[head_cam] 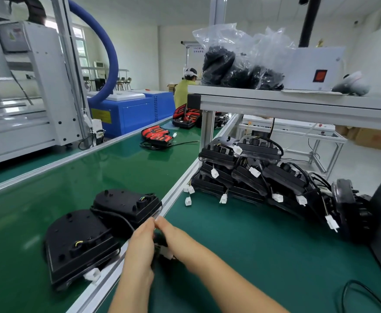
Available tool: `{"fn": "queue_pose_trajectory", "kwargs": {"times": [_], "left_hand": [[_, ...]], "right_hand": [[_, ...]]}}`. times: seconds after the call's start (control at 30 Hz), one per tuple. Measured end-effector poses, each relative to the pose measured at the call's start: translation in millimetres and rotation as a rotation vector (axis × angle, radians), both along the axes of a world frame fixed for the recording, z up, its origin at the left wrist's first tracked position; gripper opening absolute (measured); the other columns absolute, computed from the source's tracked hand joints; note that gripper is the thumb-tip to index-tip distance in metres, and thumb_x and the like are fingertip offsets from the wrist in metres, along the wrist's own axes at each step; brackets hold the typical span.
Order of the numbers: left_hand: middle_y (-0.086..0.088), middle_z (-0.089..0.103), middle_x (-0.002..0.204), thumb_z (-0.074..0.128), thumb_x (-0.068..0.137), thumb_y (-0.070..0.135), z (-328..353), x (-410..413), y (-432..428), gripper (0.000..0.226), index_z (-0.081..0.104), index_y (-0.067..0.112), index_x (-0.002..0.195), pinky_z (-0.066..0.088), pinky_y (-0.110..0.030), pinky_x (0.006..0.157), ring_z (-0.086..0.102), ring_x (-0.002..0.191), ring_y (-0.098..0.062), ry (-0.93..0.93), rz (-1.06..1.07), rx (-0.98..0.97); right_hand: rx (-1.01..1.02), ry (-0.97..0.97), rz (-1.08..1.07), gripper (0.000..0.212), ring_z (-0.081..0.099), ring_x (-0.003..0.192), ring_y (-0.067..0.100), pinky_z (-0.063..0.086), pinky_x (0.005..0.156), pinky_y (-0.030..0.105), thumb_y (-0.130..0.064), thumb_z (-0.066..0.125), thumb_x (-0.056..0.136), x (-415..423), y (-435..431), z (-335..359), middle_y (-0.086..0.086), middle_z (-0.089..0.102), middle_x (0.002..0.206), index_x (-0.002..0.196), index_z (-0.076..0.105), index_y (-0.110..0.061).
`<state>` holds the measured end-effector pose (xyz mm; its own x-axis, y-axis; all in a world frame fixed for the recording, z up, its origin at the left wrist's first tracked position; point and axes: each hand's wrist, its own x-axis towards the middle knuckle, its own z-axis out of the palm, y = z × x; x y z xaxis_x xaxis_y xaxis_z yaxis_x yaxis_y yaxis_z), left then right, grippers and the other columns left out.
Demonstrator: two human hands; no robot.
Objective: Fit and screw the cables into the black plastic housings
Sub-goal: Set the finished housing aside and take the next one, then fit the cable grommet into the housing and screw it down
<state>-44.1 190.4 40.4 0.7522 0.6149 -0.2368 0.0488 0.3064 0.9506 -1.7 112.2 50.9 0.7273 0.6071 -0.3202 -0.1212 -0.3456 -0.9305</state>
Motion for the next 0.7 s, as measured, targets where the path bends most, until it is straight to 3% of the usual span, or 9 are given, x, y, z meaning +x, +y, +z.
{"fn": "queue_pose_trajectory", "kwargs": {"times": [0.07, 0.13, 0.17, 0.2, 0.27, 0.3, 0.43, 0.7], "left_hand": [[-0.008, 0.063, 0.098, 0.048, 0.097, 0.022, -4.9, 6.1, 9.3, 0.028, 0.062, 0.005, 0.115, 0.048, -0.039, 0.086, 0.058, 0.092, -0.023, -0.005, -0.025, -0.133], [-0.012, 0.058, 0.112, 0.044, 0.098, 0.020, -8.2, 10.4, 14.1, 0.036, 0.052, 0.001, 0.128, 0.042, -0.043, 0.100, 0.055, 0.109, -0.028, -0.017, -0.009, -0.127], [-0.012, 0.059, 0.111, 0.041, 0.098, 0.018, -7.9, 10.9, 16.6, 0.033, 0.054, 0.002, 0.123, 0.043, -0.044, 0.099, 0.058, 0.108, -0.025, -0.026, 0.005, -0.086], [-0.011, 0.060, 0.101, 0.039, 0.097, 0.017, -7.2, 11.3, 19.9, 0.025, 0.058, 0.004, 0.107, 0.046, -0.040, 0.089, 0.061, 0.094, -0.018, -0.032, 0.035, -0.051], [-0.004, 0.049, 0.078, 0.039, 0.093, 0.013, -7.0, 13.1, 29.2, 0.022, 0.046, 0.016, 0.072, 0.038, -0.031, 0.064, 0.049, 0.064, -0.014, -0.032, 0.136, -0.035], [-0.001, 0.044, 0.075, 0.041, 0.092, 0.011, -7.6, 13.7, 34.7, 0.026, 0.040, 0.021, 0.069, 0.033, -0.030, 0.061, 0.041, 0.063, -0.014, -0.030, 0.178, -0.050], [0.005, 0.037, 0.071, 0.042, 0.092, 0.010, -13.2, 17.0, 44.6, 0.031, 0.037, 0.027, 0.066, 0.026, -0.026, 0.058, 0.032, 0.062, -0.010, -0.026, 0.218, -0.031], [0.001, 0.042, 0.080, 0.043, 0.093, 0.012, -25.0, 24.0, 53.6, 0.022, 0.046, 0.020, 0.073, 0.034, -0.026, 0.067, 0.037, 0.068, -0.007, -0.133, 0.151, 0.048]], "right_hand": [[-0.017, -0.002, 0.006, 0.042, 0.057, 0.106, 0.003, 0.036, 0.091, 0.021, -0.058, 0.030, 0.095, 0.7, -11.7, -0.2, -0.012, 0.064, 0.111, 0.105, 0.065, -0.038], [-0.020, -0.031, 0.025, 0.037, 0.046, 0.105, -0.005, 0.025, 0.095, 0.022, -0.057, 0.025, 0.097, -0.8, -21.6, 2.0, -0.028, 0.055, 0.106, 0.109, 0.059, -0.050], [-0.014, -0.038, 0.025, 0.036, 0.042, 0.104, -0.008, 0.022, 0.096, 0.022, -0.057, 0.024, 0.097, -2.5, -26.0, 4.1, -0.036, 0.052, 0.102, 0.105, 0.060, -0.055], [-0.017, -0.046, 0.020, 0.036, 0.040, 0.107, -0.009, 0.022, 0.098, 0.023, -0.058, 0.024, 0.096, -3.5, -29.8, 4.5, -0.040, 0.049, 0.105, 0.105, 0.059, -0.058], [-0.027, -0.031, 0.008, 0.041, 0.035, 0.124, -0.001, 0.020, 0.107, 0.027, -0.060, 0.024, 0.095, -5.7, -37.9, 0.8, -0.031, 0.042, 0.131, 0.123, 0.053, -0.053], [-0.035, -0.020, 0.004, 0.045, 0.032, 0.133, 0.004, 0.017, 0.112, 0.031, -0.062, 0.024, 0.094, -7.1, -43.2, -1.2, -0.025, 0.036, 0.143, 0.129, 0.049, -0.049], [-0.038, -0.030, -0.003, 0.045, 0.025, 0.142, 0.011, 0.011, 0.119, 0.040, -0.063, 0.022, 0.095, -14.2, -70.6, -3.4, -0.018, 0.030, 0.152, 0.130, 0.048, -0.050], [0.046, -0.097, -0.175, 0.028, 0.037, 0.131, 0.004, 0.022, 0.116, 0.032, -0.053, 0.031, 0.097, -16.3, -154.3, 10.6, -0.026, 0.040, 0.140, 0.112, 0.055, -0.053]]}}
